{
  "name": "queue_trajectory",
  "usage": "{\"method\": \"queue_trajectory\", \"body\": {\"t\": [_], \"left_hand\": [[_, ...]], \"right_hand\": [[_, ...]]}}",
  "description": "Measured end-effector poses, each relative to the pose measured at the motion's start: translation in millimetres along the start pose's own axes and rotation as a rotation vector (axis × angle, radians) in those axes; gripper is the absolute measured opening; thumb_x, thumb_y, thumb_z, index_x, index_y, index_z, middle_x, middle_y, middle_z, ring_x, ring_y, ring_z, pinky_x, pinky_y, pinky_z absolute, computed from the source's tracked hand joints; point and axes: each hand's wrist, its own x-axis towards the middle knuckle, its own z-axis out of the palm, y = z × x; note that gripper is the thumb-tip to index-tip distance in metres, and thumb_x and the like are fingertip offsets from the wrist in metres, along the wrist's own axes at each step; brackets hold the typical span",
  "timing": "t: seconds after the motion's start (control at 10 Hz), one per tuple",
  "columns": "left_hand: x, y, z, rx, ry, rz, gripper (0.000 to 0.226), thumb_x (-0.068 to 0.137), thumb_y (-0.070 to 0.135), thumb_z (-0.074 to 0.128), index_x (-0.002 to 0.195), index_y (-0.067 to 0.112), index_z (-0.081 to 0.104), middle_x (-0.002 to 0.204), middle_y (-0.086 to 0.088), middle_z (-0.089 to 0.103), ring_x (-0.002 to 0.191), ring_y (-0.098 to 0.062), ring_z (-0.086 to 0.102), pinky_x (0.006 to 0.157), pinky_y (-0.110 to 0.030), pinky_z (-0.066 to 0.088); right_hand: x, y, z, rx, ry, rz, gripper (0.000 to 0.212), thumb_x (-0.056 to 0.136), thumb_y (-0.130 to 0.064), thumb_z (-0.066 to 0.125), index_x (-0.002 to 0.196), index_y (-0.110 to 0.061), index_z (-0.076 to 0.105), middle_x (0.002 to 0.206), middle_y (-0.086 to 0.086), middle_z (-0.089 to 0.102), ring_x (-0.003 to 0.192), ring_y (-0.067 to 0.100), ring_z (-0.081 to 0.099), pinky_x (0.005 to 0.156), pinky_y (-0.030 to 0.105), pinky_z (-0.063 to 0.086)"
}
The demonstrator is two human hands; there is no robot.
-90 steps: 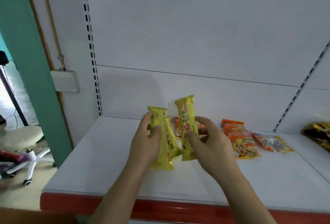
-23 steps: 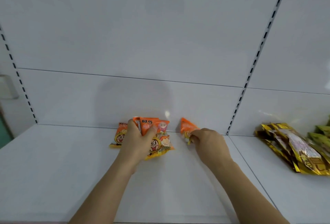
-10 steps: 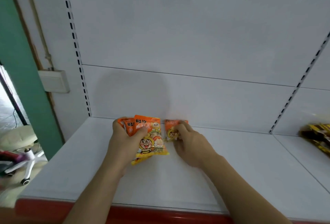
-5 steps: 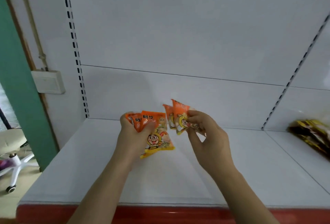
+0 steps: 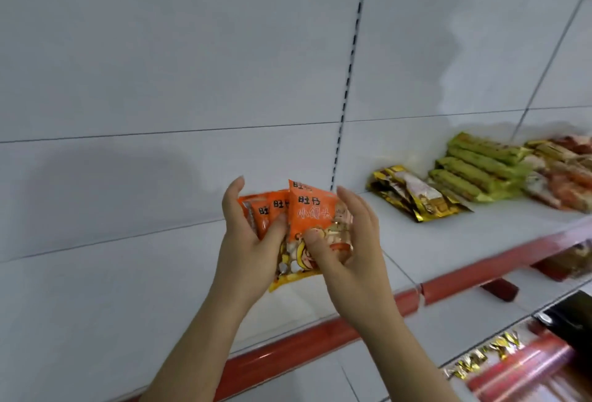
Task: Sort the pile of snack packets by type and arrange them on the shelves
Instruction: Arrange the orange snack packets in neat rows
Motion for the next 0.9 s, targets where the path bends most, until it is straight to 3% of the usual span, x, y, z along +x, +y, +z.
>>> {"method": "queue_trajectory", "body": {"t": [0.1,0.2,0.3,0.4,0.5,0.6,0.7,0.8,0.9], "left_hand": [[-11,16,78,-0.042,-0.096,0.008,0.058,0.101,0.041,0.054,0.147,0.053,0.02,0.109,0.022,0.06,0.083,0.001,0.073,0.066,-0.019,0.059],[-29,39,170,-0.129,-0.209,0.0,0.061,0.093,0.055,0.051,0.146,0.051,0.021,0.116,0.019,0.06,0.083,0.008,0.07,0.06,-0.011,0.054],[-47,57,260,-0.154,-0.33,0.056,0.091,0.073,0.069,0.06,0.15,0.048,0.016,0.133,0.013,0.058,0.1,0.006,0.067,0.073,-0.011,0.055],[-59,67,337,-0.166,-0.4,0.1,0.104,0.066,0.078,0.067,0.151,0.055,0.011,0.152,0.005,0.045,0.123,-0.008,0.061,0.092,-0.02,0.056],[-63,76,408,-0.179,-0.441,0.113,0.106,0.07,0.073,0.067,0.155,0.05,0.009,0.157,0.005,0.039,0.129,-0.01,0.056,0.096,-0.017,0.053],[-60,78,472,-0.205,-0.487,0.105,0.107,0.072,0.065,0.068,0.158,0.044,0.01,0.153,0.007,0.044,0.123,-0.004,0.059,0.078,-0.001,0.048],[-46,76,528,-0.213,-0.494,0.119,0.105,0.072,0.066,0.069,0.157,0.051,0.009,0.157,0.008,0.042,0.131,-0.009,0.055,0.087,-0.006,0.049],[-21,73,583,-0.248,-0.471,0.147,0.099,0.083,0.052,0.073,0.158,0.05,0.009,0.159,0.01,0.039,0.136,-0.006,0.051,0.097,-0.012,0.048],[12,73,633,-0.261,-0.42,0.174,0.098,0.088,0.037,0.077,0.16,0.044,0.01,0.16,0.009,0.037,0.136,-0.008,0.051,0.09,-0.005,0.049]], "right_hand": [[-5,13,-69,0.109,-0.026,0.098,0.063,0.094,-0.04,0.066,0.144,-0.055,0.033,0.145,-0.013,0.049,0.125,0.007,0.058,0.101,0.036,0.052],[-7,23,-159,0.109,0.029,0.131,0.059,0.098,-0.025,0.062,0.144,-0.049,0.035,0.121,-0.023,0.065,0.111,0.007,0.067,0.094,0.035,0.057],[-10,38,-248,0.015,0.124,0.116,0.056,0.099,-0.023,0.059,0.143,-0.047,0.034,0.114,-0.034,0.063,0.108,0.001,0.066,0.088,0.024,0.056],[-11,54,-319,-0.046,0.206,0.146,0.055,0.099,-0.027,0.058,0.141,-0.049,0.032,0.116,-0.037,0.061,0.109,-0.005,0.063,0.085,0.013,0.051],[-5,73,-378,-0.117,0.264,0.159,0.062,0.099,-0.034,0.056,0.15,-0.048,0.023,0.125,-0.052,0.045,0.121,-0.018,0.048,0.094,0.008,0.044],[10,96,-428,-0.172,0.301,0.185,0.066,0.101,-0.032,0.053,0.15,-0.051,0.013,0.113,-0.069,0.029,0.11,-0.036,0.037,0.085,-0.003,0.037],[33,125,-473,-0.177,0.32,0.2,0.067,0.101,-0.029,0.054,0.145,-0.056,0.01,0.109,-0.067,0.035,0.106,-0.034,0.042,0.087,0.0,0.042],[70,160,-517,-0.163,0.351,0.189,0.064,0.098,-0.036,0.056,0.142,-0.06,0.017,0.117,-0.05,0.049,0.113,-0.02,0.053,0.096,0.013,0.048],[115,188,-550,-0.229,0.328,0.171,0.06,0.098,-0.041,0.057,0.147,-0.051,0.025,0.117,-0.042,0.058,0.114,-0.006,0.06,0.101,0.035,0.051]]}}
